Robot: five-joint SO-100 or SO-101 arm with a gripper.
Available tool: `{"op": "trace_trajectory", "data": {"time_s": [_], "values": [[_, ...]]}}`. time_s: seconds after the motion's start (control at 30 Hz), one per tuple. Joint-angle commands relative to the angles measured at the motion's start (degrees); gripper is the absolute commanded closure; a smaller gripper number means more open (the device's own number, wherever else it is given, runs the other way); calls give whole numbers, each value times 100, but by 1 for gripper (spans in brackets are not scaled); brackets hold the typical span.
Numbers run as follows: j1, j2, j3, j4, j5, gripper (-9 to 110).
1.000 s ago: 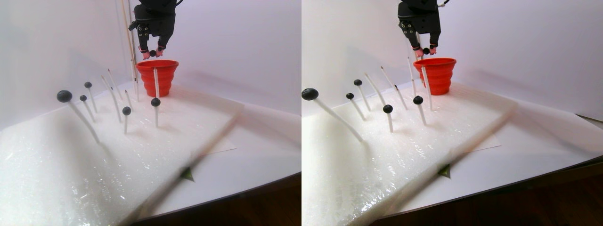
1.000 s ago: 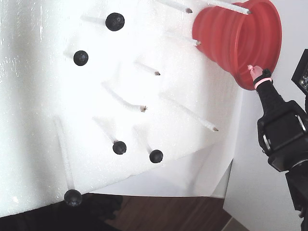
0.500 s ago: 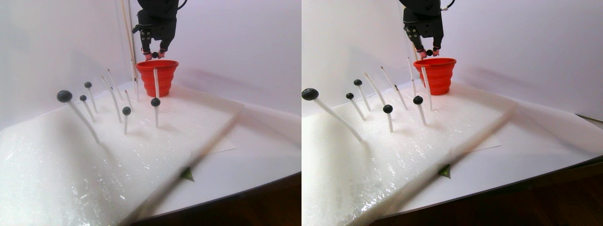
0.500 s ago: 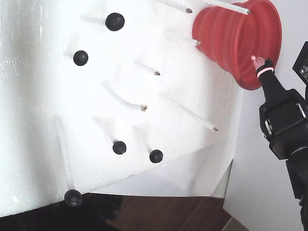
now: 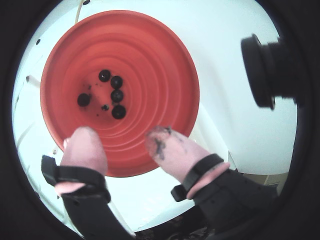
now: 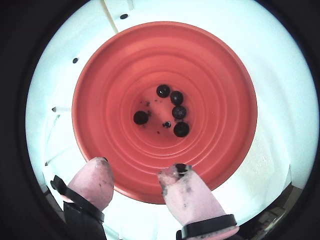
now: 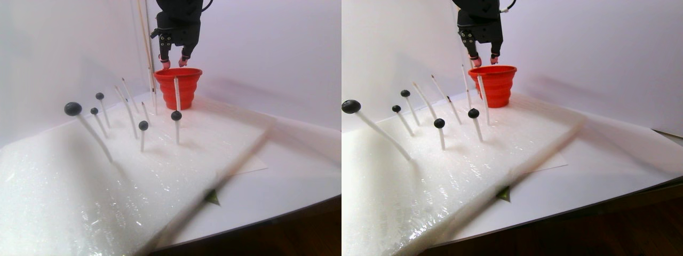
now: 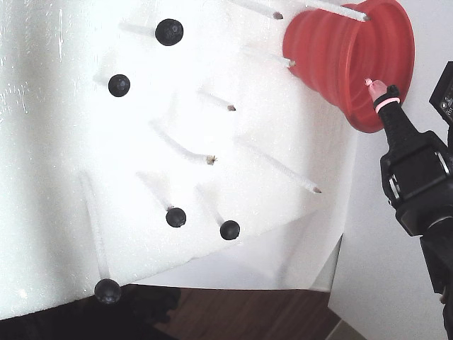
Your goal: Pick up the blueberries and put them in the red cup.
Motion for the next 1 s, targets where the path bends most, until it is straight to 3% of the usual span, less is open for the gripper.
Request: {"op": "trace_trajectory", "data": {"time_s": [0.0,0.97], "values": [[-35,1028,0,97,-26,84],[-9,2602,1239,905,-316,85]]}}
